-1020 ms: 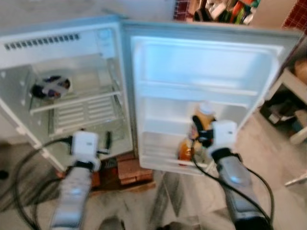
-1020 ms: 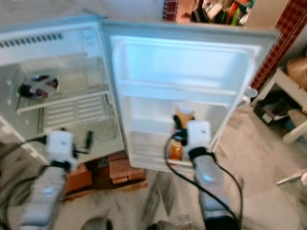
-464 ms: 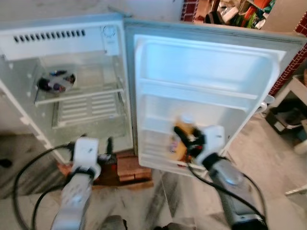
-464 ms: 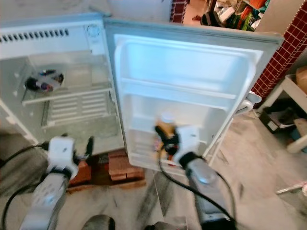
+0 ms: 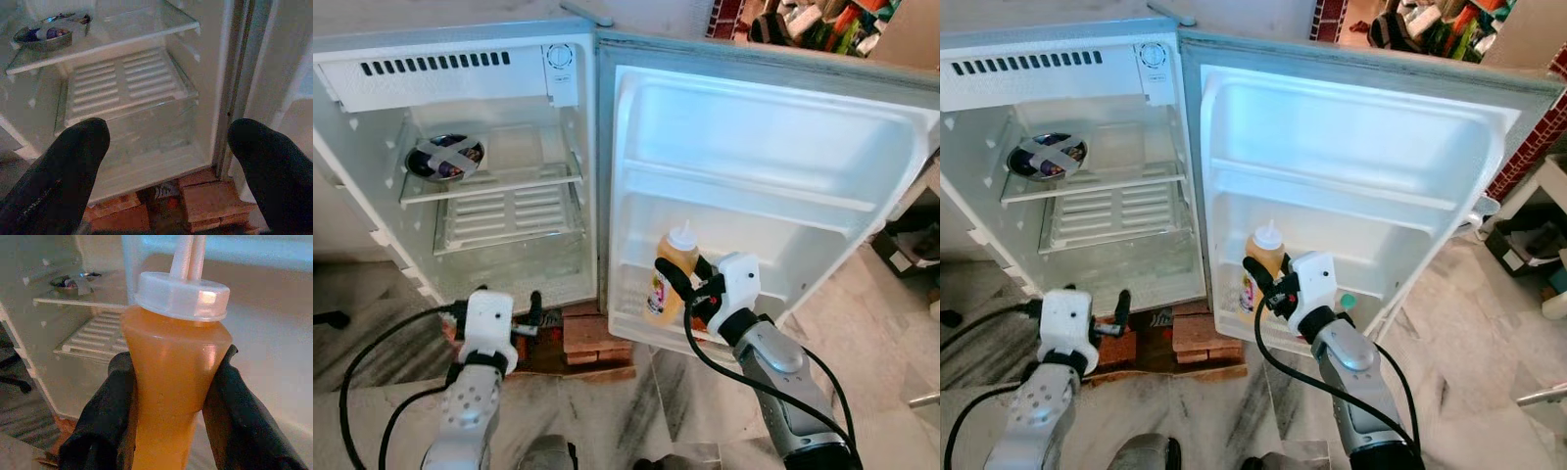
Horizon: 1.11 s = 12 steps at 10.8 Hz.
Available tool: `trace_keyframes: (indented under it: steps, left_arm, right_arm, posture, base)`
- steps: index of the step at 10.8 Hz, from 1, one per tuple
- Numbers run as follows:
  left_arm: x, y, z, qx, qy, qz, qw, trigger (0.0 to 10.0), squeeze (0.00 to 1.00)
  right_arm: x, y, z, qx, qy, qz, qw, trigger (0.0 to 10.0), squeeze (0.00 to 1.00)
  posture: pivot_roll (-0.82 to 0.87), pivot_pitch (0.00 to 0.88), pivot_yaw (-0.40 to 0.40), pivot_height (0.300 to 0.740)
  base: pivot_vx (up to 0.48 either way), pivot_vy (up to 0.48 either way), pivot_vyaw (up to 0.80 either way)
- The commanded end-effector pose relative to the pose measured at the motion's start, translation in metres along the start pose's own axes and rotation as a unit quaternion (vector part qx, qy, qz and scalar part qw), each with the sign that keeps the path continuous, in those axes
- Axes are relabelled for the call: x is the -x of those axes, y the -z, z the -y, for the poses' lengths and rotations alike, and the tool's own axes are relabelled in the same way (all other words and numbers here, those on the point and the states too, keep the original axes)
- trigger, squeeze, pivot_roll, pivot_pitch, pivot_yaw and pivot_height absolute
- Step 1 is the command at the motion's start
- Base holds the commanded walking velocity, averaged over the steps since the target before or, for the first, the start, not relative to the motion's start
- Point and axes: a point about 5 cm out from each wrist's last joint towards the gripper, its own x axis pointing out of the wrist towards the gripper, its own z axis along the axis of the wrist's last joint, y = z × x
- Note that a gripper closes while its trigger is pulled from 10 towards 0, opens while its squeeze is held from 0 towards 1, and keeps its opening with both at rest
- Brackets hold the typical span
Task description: Restocking fridge
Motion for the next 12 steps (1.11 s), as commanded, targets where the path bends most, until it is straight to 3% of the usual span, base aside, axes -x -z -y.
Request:
trace_keyframes:
  steps: [1,6,12]
  left_arm:
    - [0.000,0.001,-0.005,-0.007,-0.012,-0.006,1.000,10.0,0.00]
    - [-0.008,0.003,-0.018,-0.021,-0.034,-0.015,0.999,10.0,0.00]
    - [-0.017,-0.007,-0.026,-0.034,-0.051,0.014,0.998,10.0,0.00]
  right_arm:
    - [-0.002,-0.003,0.001,0.005,-0.002,0.006,1.000,10.0,0.00]
    - [-0.003,0.000,-0.001,0.015,0.007,0.009,1.000,10.0,0.00]
    - [-0.008,-0.004,0.007,0.032,0.034,0.019,0.999,10.0,0.00]
  posture:
    - [0.16,0.088,-0.066,0.665]
    - [0.16,0.082,-0.067,0.575]
    - [0.16,0.074,-0.070,0.575]
  base:
    - [0.000,0.000,0.00]
    - [0.000,0.000,0.00]
    - [0.000,0.000,0.00]
